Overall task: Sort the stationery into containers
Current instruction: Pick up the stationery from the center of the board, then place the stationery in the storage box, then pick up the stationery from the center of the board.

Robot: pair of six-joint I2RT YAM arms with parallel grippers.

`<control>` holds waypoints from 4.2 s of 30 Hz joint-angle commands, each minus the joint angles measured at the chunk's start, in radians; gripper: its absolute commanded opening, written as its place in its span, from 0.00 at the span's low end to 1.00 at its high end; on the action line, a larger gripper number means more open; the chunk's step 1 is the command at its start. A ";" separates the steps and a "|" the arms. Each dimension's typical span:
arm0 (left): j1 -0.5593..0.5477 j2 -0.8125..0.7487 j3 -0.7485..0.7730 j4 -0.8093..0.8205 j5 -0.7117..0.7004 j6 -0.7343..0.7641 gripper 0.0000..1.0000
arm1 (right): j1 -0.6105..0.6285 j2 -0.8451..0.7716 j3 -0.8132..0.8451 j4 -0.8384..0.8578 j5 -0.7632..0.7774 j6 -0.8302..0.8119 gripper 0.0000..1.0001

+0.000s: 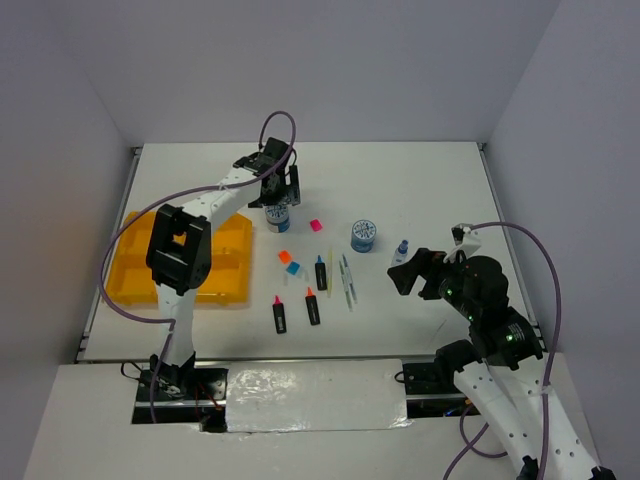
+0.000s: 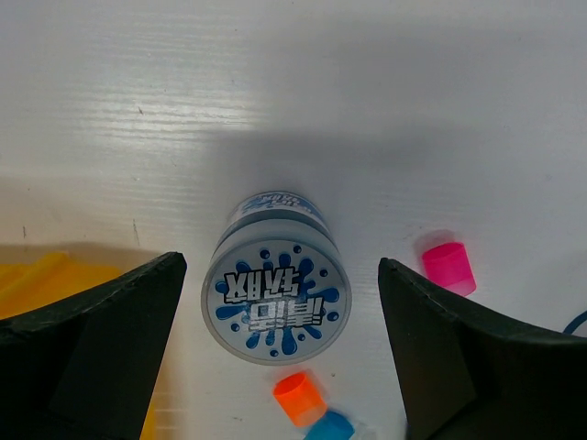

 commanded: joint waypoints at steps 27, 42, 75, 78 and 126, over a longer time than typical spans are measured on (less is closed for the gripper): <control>-0.032 -0.145 0.079 -0.097 -0.147 -0.001 0.00 | -0.002 -0.001 0.014 0.046 0.011 -0.010 1.00; 0.489 -0.634 -0.401 -0.045 -0.274 -0.223 0.06 | -0.002 0.007 0.015 0.070 -0.076 -0.039 1.00; 0.656 -0.473 -0.490 0.099 -0.062 -0.219 0.28 | 0.005 0.016 -0.003 0.069 -0.101 -0.042 1.00; 0.647 -0.468 -0.492 0.096 -0.068 -0.216 0.33 | 0.005 0.013 0.000 0.067 -0.088 -0.044 1.00; -0.304 0.022 0.211 0.291 0.263 0.464 0.99 | 0.005 -0.101 0.187 -0.172 -0.006 -0.045 1.00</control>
